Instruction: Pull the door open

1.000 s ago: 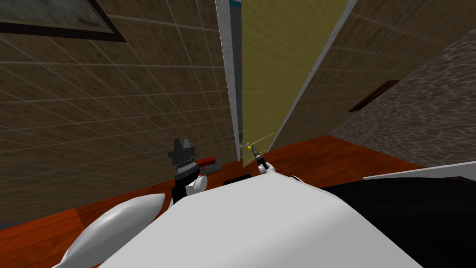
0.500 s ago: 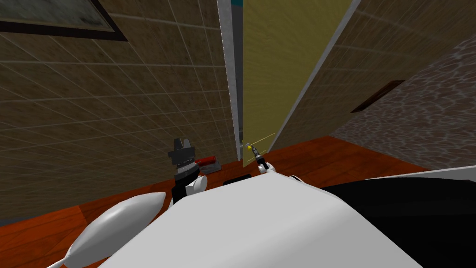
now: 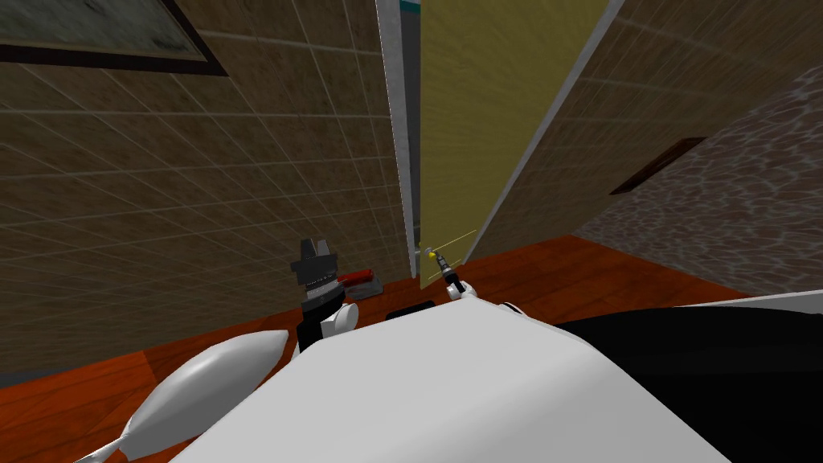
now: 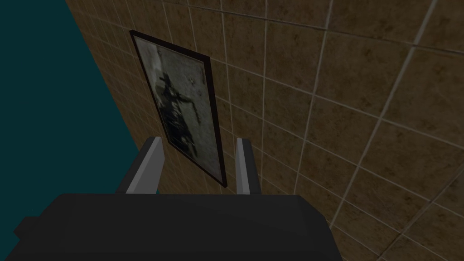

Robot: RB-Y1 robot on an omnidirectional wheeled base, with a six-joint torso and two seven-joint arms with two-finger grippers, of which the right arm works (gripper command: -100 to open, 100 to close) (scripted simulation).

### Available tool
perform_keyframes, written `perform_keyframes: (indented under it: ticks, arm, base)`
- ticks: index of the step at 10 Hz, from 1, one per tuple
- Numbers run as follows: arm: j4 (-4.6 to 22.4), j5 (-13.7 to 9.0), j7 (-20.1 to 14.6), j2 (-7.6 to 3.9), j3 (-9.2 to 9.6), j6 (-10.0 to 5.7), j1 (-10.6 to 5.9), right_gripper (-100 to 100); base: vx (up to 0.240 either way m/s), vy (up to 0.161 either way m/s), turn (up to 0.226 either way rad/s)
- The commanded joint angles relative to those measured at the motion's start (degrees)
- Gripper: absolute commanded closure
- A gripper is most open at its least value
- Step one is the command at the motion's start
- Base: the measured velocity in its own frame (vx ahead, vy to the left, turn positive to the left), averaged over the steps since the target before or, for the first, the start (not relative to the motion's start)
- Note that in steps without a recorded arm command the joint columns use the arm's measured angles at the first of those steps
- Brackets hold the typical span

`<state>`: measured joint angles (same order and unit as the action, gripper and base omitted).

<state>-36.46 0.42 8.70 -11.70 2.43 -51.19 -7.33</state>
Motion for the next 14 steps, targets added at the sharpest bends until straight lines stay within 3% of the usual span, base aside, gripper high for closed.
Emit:
perform_keyframes:
  ticks: [1, 4, 5, 12, 14]
  arm:
    - [-1.73, 0.73, -0.06, 1.79, 1.57, 0.91, 0.89, 100]
    - [-1.73, 0.73, -0.06, 1.79, 1.57, 0.91, 0.89, 100]
    - [1.70, -0.50, -1.46, 0.15, 0.04, -0.64, -1.05, 100]
    - [1.87, -3.00, -10.85, -0.49, 1.22, -0.57, -0.99, 100]
    - [1.87, -3.00, -11.10, -0.49, 1.22, -0.57, -0.99, 100]
  base:
    - [-0.004, -0.006, -0.004]
    - [-0.002, 0.000, -0.003]
    - [-0.014, -0.024, 0.030]
    - [-0.034, -0.014, 0.069]
    - [-0.022, -0.004, 0.013]
